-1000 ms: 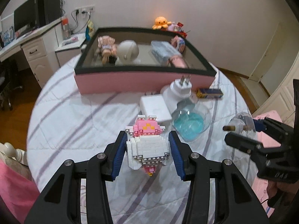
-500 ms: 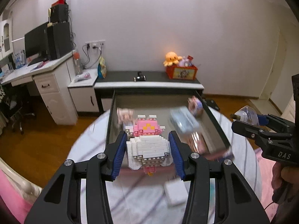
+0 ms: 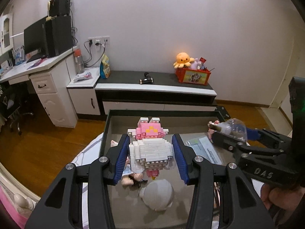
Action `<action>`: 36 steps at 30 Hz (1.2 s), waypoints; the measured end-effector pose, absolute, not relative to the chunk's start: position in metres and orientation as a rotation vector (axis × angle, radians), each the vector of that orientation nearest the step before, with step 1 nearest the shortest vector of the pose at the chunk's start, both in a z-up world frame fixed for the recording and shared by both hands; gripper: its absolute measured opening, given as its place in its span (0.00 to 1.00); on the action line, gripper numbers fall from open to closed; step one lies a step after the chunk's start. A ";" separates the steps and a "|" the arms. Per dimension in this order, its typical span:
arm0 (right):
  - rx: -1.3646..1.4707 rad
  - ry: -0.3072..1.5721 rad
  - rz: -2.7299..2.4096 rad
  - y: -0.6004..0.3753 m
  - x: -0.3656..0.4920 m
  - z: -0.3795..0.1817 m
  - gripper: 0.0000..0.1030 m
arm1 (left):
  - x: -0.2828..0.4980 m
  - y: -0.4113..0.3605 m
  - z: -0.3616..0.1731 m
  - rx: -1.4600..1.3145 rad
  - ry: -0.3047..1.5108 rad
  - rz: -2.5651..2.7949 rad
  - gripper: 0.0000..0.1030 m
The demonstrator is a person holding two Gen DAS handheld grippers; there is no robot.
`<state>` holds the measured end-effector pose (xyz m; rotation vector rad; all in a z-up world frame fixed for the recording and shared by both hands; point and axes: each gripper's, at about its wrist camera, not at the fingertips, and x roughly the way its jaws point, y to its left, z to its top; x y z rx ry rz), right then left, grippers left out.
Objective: Organize rigid objects
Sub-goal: 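Lower the block figure into the pink box with the left tool while the right tool lowers the bottle in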
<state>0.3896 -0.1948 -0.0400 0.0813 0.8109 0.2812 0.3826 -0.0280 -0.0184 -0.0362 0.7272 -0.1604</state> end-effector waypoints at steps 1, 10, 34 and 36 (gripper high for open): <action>0.082 0.822 0.281 -0.194 0.393 -0.043 0.62 | 0.387 -0.029 -0.022 -0.036 0.736 -0.160 0.45; 0.088 0.892 0.270 -0.189 0.414 -0.070 0.62 | 0.411 -0.031 -0.050 -0.044 0.805 -0.151 0.45; 0.146 0.833 0.214 -0.209 0.374 -0.045 1.00 | 0.348 -0.010 -0.023 -0.068 0.715 -0.068 1.00; 0.147 0.815 0.213 -0.210 0.363 -0.037 1.00 | 0.335 -0.007 -0.017 -0.072 0.702 -0.067 1.00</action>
